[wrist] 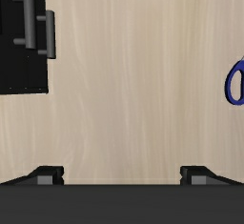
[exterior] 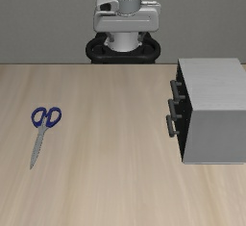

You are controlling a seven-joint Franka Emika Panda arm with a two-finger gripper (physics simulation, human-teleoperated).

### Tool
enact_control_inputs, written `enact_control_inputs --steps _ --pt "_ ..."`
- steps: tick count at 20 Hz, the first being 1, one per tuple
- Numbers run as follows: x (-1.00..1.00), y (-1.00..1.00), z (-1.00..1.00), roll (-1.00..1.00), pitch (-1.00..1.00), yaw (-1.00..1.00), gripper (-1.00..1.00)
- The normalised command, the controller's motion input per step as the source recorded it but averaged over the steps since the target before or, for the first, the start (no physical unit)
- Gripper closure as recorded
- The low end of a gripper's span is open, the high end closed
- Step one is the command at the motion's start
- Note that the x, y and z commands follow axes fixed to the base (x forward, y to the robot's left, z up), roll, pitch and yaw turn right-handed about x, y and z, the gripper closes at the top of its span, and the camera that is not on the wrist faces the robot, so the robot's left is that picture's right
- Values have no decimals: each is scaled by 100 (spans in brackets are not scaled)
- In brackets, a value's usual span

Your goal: Pick up the scissors and place it on the top of the cabinet

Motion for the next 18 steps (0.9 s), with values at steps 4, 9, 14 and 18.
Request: enact_control_inputs --steps 4,9,14,18 --pt "0 -100 0 0 0 0 -100" --pt "0 -100 0 0 0 0 -100" --pt "0 -100 0 0 0 0 -100" --pt "0 -100 0 0 0 0 -100"
